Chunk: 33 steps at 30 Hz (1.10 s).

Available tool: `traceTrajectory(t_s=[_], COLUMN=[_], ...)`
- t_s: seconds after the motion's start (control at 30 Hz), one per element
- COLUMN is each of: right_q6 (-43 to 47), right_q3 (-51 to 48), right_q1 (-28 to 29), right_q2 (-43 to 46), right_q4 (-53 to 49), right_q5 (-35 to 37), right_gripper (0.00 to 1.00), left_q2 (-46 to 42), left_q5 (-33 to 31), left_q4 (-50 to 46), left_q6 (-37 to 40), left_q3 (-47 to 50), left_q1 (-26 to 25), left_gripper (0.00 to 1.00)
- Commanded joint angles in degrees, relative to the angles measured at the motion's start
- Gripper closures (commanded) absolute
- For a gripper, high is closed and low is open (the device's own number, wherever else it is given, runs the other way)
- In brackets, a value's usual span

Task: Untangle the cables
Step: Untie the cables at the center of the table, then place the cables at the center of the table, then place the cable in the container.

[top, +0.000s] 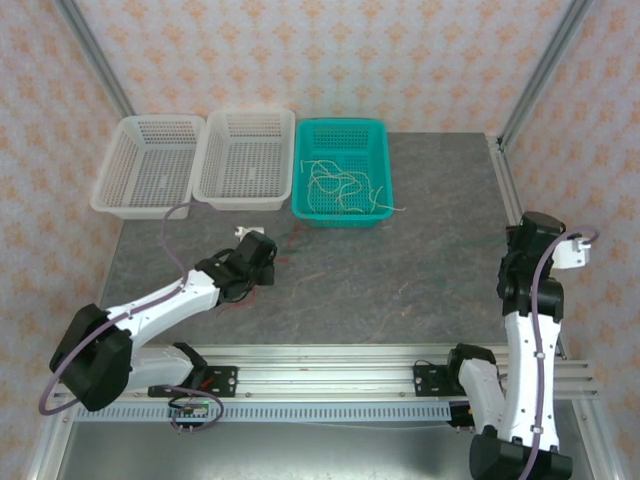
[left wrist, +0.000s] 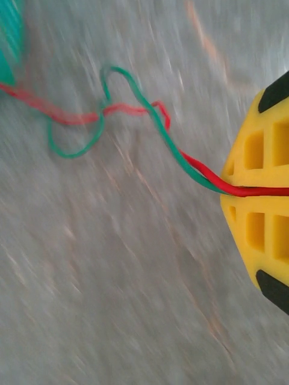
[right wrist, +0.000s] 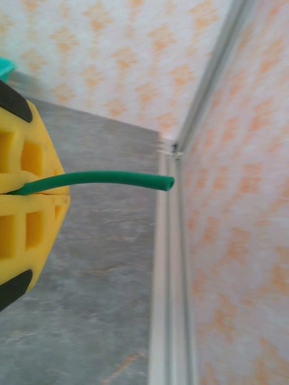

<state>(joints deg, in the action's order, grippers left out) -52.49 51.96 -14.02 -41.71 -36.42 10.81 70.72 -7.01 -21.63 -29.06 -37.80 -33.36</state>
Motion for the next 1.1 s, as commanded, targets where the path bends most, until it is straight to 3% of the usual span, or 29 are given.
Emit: traceTrajectory(t_s=[0.0,0.13,0.3,0.33,0.4,0.47,0.53,0.8,0.97,1.07], right_q6=[2.8,6.0,9.5,9.5,10.4,11.2,12.5,24.3,31.5,35.3], right_q3=[0.3,-1.3,-1.0,-0.7,1.8,4.7,7.7,28.1,45.8,57.7], right_q1=[-0.1,-0.1,-0.1,-0.1,0.4,1.8,4.6,28.4,42.6,47.9], right_q2=[-0.5,-2.2,-3.4,-3.5,-4.5,-6.3,-8.5,-21.4,-37.3,-48.0], right_q4=[3.8,8.2,15.4,17.1,19.0,21.0,23.9,25.0,25.2,24.1], right_q5=[3.6,-8.0,-21.7,-24.1,-29.3,-35.0,-40.7,-40.3,-42.9,-44.3], right_gripper=[1.00,1.00,1.00,1.00,1.00,1.00,1.00,1.00,1.00,1.00], left_q2=[0.3,0.6,2.2,1.7,-0.5,-3.5,-7.0,-23.3,-29.1,-30.9], left_q5=[-3.5,3.1,6.2,6.6,6.1,4.2,2.1,-3.0,-7.1,-10.0], left_q4=[-4.5,1.1,2.0,2.5,3.7,4.1,3.8,-1.1,-5.6,-9.0], left_q6=[-2.1,1.8,4.7,4.8,4.5,4.4,4.7,9.7,11.9,11.7], left_q3=[0.7,1.5,0.5,0.7,1.3,1.8,2.0,-2.9,-10.3,-13.9], left_q1=[-0.5,-0.5,-0.5,-0.5,-0.5,-0.5,-0.5,-0.5,-0.4,-0.5], left_gripper=[1.00,1.00,1.00,0.92,0.61,0.43,0.33,0.24,0.24,0.24])
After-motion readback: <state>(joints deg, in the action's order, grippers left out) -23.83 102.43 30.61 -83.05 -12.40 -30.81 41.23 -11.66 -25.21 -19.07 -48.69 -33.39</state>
